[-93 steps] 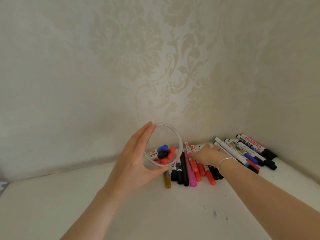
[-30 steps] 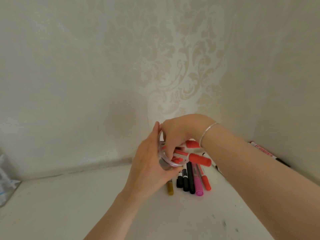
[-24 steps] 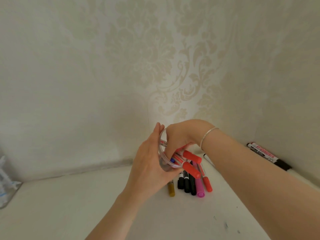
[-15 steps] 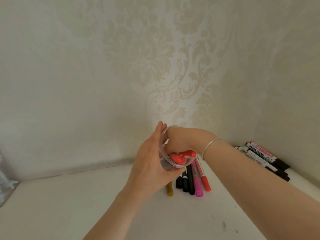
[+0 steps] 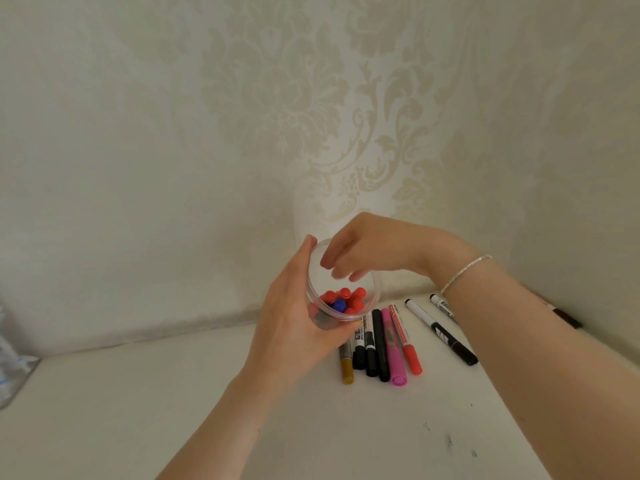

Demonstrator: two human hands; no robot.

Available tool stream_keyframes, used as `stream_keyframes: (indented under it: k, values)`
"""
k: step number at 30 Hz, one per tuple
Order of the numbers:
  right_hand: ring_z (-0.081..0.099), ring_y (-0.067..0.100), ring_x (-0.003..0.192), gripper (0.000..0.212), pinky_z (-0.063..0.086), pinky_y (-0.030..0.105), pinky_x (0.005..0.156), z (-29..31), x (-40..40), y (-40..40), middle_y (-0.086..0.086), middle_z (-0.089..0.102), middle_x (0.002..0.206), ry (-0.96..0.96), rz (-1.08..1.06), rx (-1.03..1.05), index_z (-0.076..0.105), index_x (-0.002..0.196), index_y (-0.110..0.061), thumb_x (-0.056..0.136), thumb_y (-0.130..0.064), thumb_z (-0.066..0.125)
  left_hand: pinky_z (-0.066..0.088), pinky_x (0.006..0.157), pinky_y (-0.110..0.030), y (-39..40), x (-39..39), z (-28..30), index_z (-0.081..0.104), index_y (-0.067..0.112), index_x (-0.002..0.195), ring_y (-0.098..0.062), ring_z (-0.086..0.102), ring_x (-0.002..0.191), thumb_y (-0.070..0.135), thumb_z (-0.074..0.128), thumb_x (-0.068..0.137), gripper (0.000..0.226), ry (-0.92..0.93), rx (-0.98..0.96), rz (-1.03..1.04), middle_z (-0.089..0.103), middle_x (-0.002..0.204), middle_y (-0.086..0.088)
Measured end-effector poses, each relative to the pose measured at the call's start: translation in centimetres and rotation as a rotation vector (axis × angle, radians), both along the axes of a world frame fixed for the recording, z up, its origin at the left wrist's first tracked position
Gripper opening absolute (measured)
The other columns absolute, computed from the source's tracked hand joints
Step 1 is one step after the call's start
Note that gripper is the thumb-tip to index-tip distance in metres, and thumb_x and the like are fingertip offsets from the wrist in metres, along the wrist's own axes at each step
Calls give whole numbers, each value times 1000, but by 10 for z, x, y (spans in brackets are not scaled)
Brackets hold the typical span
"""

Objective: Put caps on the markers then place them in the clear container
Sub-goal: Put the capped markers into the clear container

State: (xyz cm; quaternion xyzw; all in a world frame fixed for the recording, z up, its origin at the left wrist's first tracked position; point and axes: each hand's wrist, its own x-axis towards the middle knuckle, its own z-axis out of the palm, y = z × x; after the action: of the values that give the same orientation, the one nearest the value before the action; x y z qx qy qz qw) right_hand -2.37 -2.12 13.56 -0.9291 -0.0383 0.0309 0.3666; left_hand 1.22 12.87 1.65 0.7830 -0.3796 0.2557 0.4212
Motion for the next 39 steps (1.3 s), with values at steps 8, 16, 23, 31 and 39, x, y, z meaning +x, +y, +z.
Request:
stream_keyframes:
  k: [8, 16, 23, 31, 39]
  values:
    - [66, 30, 79, 35, 55, 34, 73, -54, 4, -40, 22, 66, 103, 241, -536, -312, 56, 109, -2, 89, -31, 52, 25, 104, -4, 10, -4, -1, 30, 19, 147, 9, 30, 131, 62, 72, 66, 101, -87, -55, 86, 35, 143, 18]
    - [61, 30, 106, 30, 49, 37, 94, -90, -2, -18, 21, 60, 121, 623, -364, -380, 46, 118, -4, 97, -23, 36, 27, 104, -5, 19, -7, 0, 32, 17, 146, 13, 28, 131, 59, 72, 66, 99, -87, -64, 95, 37, 142, 17]
    - [53, 21, 71, 36, 49, 30, 75, -92, -4, -20, 10, 52, 77, 725, -284, -539, 49, 120, 1, 92, -22, 50, 25, 103, -3, 21, -8, 0, 33, 16, 146, 13, 28, 130, 61, 71, 66, 99, -102, -35, 87, 37, 142, 16]
    - [56, 28, 114, 69, 52, 26, 85, -100, -3, -30, 10, 9, 158, 470, -382, -539, -7, 151, -25, 97, -2, 29, 27, 100, -1, 19, -10, -2, 37, 11, 144, 19, 27, 127, 55, 77, 65, 99, -112, -67, 97, 41, 139, 12]
    - [38, 11, 36, 18, 27, 16, 31, 46, -56, -45, 11, 56, 68, 146, -159, 136, 47, 100, 1, 84, 8, 43, 27, 105, -7, 19, 0, -6, 26, 25, 147, 12, 26, 133, 57, 74, 62, 103, -68, -82, 108, 28, 144, 28]
